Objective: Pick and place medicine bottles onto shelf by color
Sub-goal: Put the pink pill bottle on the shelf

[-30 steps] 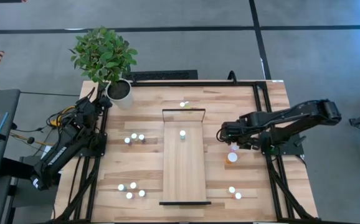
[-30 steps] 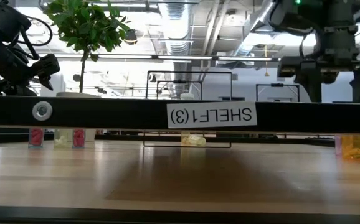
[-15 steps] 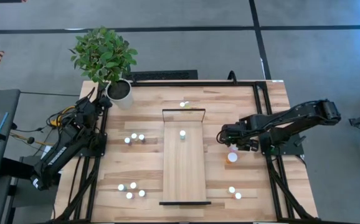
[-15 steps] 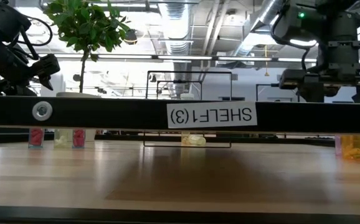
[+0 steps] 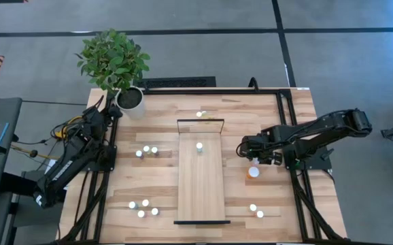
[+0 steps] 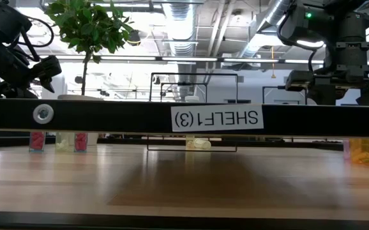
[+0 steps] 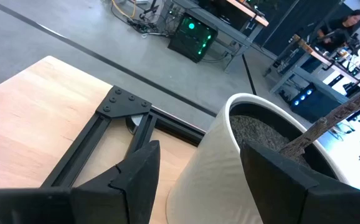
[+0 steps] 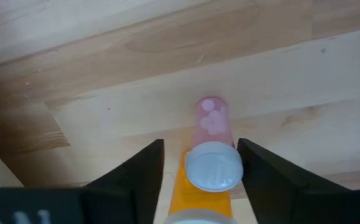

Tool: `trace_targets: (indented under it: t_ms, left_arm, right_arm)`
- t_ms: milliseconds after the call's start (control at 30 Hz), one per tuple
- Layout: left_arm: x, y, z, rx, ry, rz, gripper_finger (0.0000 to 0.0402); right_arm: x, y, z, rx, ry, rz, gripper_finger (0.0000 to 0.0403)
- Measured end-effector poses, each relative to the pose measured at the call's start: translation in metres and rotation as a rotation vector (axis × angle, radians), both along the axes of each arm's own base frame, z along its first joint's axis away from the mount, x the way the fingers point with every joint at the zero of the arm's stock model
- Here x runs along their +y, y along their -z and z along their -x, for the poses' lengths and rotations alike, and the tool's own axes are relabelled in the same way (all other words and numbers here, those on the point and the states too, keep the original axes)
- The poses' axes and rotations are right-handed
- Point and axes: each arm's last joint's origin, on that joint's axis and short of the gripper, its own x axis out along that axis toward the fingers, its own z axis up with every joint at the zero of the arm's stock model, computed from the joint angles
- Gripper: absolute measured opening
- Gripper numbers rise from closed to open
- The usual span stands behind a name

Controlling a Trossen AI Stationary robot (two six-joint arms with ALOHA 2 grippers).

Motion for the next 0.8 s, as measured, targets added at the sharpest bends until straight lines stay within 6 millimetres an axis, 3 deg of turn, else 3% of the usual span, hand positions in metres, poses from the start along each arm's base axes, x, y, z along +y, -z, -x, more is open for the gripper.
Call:
trace_targets:
  t_ms: [333,567,800]
  left_arm:
    - [0.000,0.000,0.000,0.000,0.000,0.000,0.0210]
    - [0.000,0.000,0.000,0.000,0.000,0.000,0.0210]
    - [0.000,0.000,0.000,0.000,0.000,0.000,0.0210]
  right_arm:
    - [0.000,-0.001,-0.002,-0.019,0.001,-0.020,0.0113]
    - [-0.003,-0.003,-0.005,-0.032,0.038,-0.027,0.0137]
    - [-0.011,-0.028,-0.014,-0.059,0.080,-0.027,0.0148]
